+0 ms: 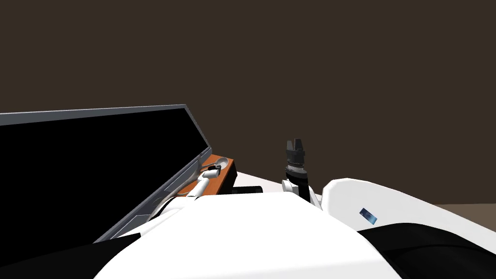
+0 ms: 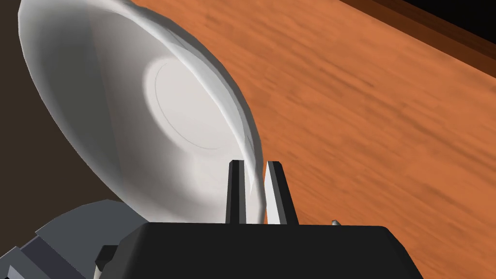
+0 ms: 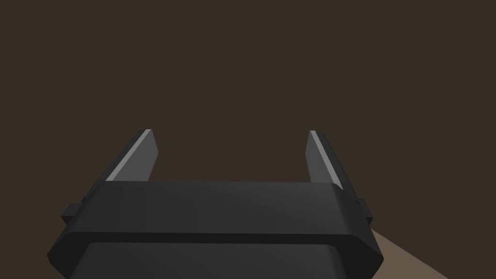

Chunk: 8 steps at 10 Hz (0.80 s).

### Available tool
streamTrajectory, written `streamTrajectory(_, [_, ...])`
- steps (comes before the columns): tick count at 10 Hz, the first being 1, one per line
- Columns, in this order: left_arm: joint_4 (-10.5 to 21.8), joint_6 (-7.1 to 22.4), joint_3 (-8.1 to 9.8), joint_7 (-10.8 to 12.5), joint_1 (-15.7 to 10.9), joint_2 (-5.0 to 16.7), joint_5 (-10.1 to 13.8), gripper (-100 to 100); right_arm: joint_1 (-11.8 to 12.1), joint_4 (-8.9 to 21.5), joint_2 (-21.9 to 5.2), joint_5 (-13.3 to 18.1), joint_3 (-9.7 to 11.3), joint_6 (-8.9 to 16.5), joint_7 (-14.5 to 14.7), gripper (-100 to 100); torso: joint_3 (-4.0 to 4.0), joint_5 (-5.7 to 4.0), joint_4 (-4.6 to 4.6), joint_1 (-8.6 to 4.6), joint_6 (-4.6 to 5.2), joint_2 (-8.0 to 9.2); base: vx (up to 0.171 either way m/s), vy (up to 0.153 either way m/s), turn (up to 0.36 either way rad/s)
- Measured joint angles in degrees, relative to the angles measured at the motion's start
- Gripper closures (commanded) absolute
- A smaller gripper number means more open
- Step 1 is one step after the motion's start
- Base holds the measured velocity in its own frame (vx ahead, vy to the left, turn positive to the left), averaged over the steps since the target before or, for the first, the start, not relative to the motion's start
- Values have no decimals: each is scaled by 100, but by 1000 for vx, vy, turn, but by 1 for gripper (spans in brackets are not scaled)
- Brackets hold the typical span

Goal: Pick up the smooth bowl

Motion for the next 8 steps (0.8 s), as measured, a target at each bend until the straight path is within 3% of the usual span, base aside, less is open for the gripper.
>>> streamTrajectory(7, [-934, 511, -268, -305, 353, 105, 283, 100, -1, 0, 0, 0, 0, 0, 0, 0, 8, -1, 7, 1, 2, 10, 20, -29, 99])
streamTrajectory(8, [-950, 526, -272, -314, 360, 106, 287, 0, -1, 0, 0, 0, 0, 0, 0, 0, 9, 0, 7, 6, 4, 12, 0, 0, 0])
